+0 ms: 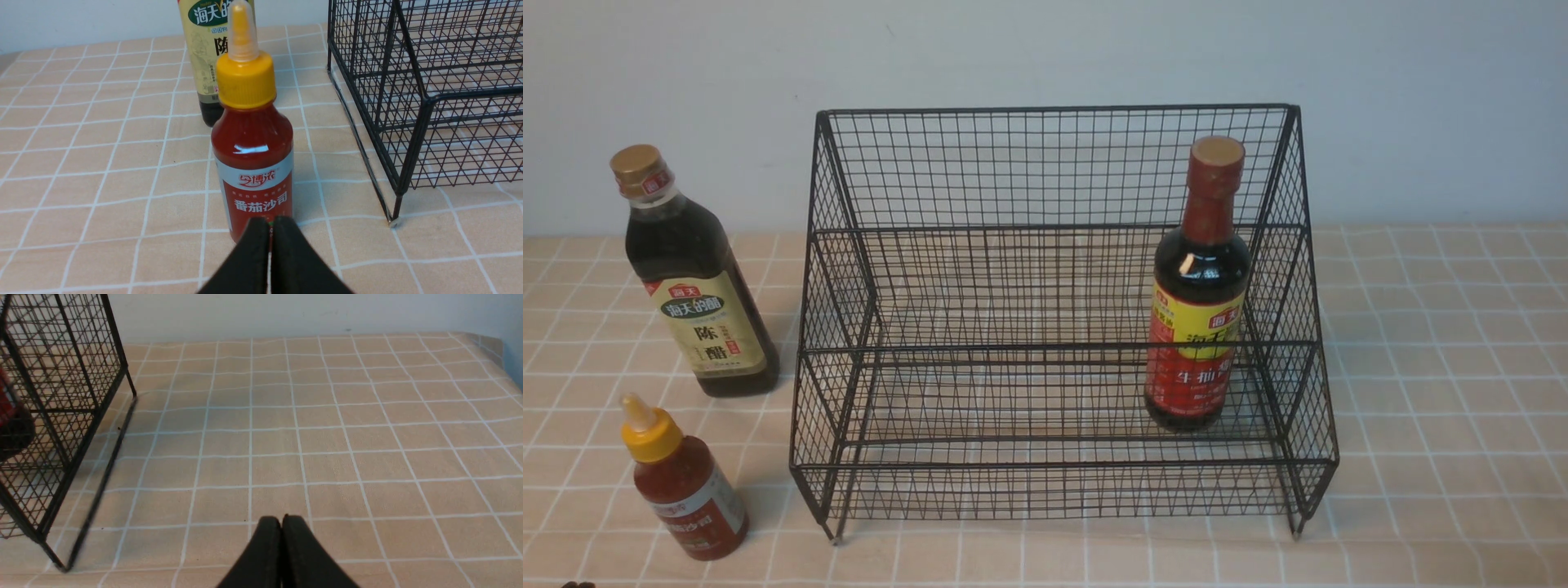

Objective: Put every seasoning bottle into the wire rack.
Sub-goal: Use the left arm to grab the condiment bottle closest to it

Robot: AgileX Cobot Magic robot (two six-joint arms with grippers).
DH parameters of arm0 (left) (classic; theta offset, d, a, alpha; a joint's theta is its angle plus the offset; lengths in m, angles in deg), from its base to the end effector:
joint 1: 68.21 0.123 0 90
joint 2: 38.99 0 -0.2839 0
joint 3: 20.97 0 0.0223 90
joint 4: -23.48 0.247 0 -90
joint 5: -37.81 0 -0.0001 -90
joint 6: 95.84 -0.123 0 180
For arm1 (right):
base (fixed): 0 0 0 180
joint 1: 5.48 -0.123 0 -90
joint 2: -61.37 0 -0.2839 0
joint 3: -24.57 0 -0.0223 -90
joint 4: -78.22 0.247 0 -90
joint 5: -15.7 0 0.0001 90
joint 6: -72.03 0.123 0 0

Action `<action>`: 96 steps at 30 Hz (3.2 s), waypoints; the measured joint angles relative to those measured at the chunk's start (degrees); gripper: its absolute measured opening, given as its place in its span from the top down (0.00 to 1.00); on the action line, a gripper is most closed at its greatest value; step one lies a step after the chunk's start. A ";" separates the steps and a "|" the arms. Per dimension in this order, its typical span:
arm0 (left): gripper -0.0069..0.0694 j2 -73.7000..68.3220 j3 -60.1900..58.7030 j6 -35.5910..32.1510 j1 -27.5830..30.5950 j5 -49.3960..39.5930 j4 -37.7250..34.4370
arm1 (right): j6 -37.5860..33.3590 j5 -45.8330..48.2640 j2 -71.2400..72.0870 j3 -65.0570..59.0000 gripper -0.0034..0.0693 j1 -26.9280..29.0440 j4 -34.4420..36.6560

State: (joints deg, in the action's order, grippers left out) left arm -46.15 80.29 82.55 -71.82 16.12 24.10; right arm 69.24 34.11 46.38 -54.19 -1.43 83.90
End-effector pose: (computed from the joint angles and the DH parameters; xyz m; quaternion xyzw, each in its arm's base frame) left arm 0.0802 -0.0046 0.1610 0.0396 0.8059 -0.0057 0.5907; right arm 0.0876 -0.0023 0.1562 0.0394 0.8284 0.0059 0.5587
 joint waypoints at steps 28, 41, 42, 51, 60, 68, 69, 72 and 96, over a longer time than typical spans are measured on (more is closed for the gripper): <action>0.92 0.00 0.00 0.00 0.00 -0.05 0.05 | 0.39 2.04 7.85 0.16 0.97 0.06 -0.22; 0.92 0.00 -0.07 0.06 0.00 1.22 -0.20 | 0.18 2.04 7.85 0.16 0.97 0.06 -0.22; 0.92 0.00 -0.12 0.34 0.00 2.55 -1.24 | 0.18 2.04 7.85 0.16 0.97 0.06 -0.22; 0.92 0.00 -0.11 0.71 0.00 25.87 -7.20 | 0.18 2.04 7.85 0.16 0.97 0.06 -0.22; 0.90 -9.61 -0.11 1.61 0.00 36.70 -7.27 | 0.18 2.04 7.85 0.16 0.97 0.06 -0.22; 0.70 -27.33 -0.11 2.77 0.00 49.10 -6.60 | 0.18 2.04 7.85 0.16 0.97 0.06 -0.22; 0.64 -30.90 -0.11 2.76 0.00 50.84 -5.78 | 0.18 2.04 7.85 0.16 0.97 0.06 -0.22; 0.52 -37.55 0.44 2.90 0.00 53.99 -4.00 | 0.18 2.04 7.85 0.16 0.97 0.06 -0.22; 0.57 -87.12 7.52 7.04 0.00 84.69 -1.87 | 0.18 2.04 7.85 0.16 0.97 0.06 -0.22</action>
State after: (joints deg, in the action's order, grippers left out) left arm -133.26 87.81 89.59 -71.82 100.80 22.23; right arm 69.42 36.15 54.23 -54.02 -1.38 83.67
